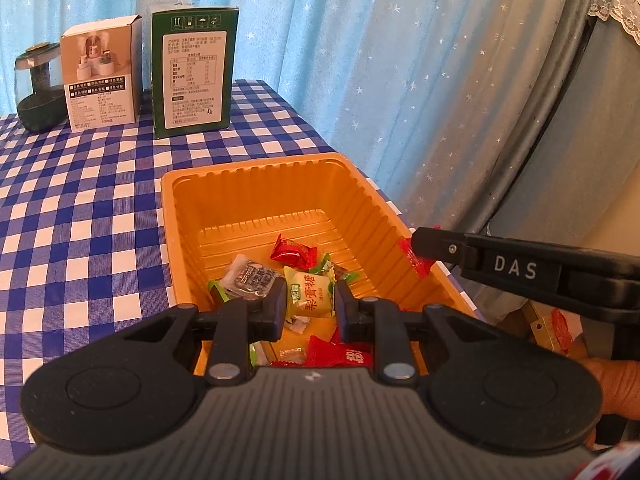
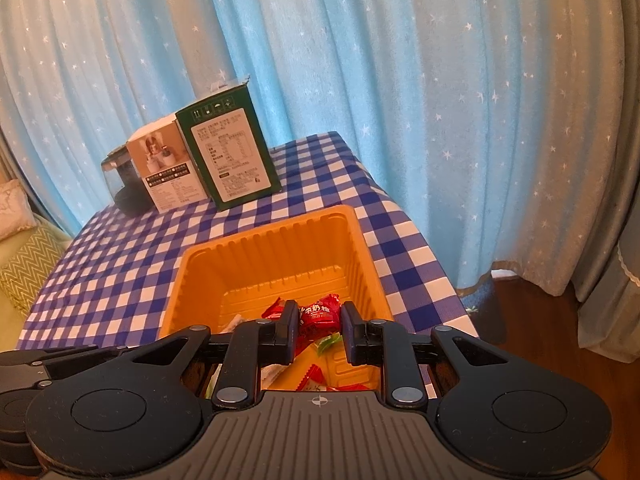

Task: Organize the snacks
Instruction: 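Lower both candies into the orange tray and open both tools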

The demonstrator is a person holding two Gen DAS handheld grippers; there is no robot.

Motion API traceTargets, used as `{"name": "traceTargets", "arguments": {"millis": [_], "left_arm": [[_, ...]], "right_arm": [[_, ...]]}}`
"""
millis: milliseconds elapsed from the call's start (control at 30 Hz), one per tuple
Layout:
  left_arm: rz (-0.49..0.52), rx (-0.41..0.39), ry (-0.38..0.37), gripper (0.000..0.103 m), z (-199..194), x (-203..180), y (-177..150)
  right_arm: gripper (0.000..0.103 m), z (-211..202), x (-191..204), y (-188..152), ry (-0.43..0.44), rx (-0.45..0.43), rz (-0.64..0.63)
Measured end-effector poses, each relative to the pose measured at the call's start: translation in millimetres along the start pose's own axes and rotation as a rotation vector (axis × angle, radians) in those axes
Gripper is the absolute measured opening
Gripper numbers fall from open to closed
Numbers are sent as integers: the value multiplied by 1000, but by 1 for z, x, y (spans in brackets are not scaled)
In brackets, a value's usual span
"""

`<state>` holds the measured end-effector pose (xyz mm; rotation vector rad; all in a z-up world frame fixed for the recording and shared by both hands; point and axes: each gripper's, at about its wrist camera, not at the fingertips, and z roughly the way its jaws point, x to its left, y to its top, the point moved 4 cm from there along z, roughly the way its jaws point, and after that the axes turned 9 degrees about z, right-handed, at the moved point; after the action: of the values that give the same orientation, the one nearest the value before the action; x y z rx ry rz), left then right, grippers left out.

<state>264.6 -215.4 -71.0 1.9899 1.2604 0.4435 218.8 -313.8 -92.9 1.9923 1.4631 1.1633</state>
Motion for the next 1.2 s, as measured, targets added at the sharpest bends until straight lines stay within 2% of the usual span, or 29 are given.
{"name": "traceTargets", "arguments": {"millis": [167, 200, 233, 300, 467, 567, 967, 1067, 1100, 1133, 1200], "left_arm": [[-12, 8, 0, 23, 7, 4, 1], [-12, 10, -5, 25, 9, 5, 2], [-12, 15, -7, 33, 10, 6, 1], [-11, 17, -1, 41, 13, 8, 1], [-16, 7, 35, 42, 4, 18, -6], [3, 4, 70, 48, -5, 23, -11], [-50, -11, 81, 50, -23, 39, -17], [-51, -15, 86, 54, -26, 41, -18], [-51, -14, 92, 58, -27, 43, -18], [-52, -12, 98, 62, -28, 44, -19], [-58, -10, 106, 65, -30, 46, -21]], "right_arm": [[23, 3, -1, 1, -4, 3, 1], [23, 3, -1, 1, -5, 2, 2], [23, 3, -1, 1, -4, 3, 2], [23, 3, -2, 1, -4, 3, 3], [23, 4, -3, 0, -3, 7, 5], [23, 4, -3, -2, -1, 11, 8], [23, 0, 13, 2, 35, 2, -7], [23, 3, 18, 5, 68, 15, -3], [24, 4, 19, 5, 81, 22, 7], [28, 6, 18, 6, 90, 31, 29], [63, 5, 15, 8, 119, 32, 94]]}}
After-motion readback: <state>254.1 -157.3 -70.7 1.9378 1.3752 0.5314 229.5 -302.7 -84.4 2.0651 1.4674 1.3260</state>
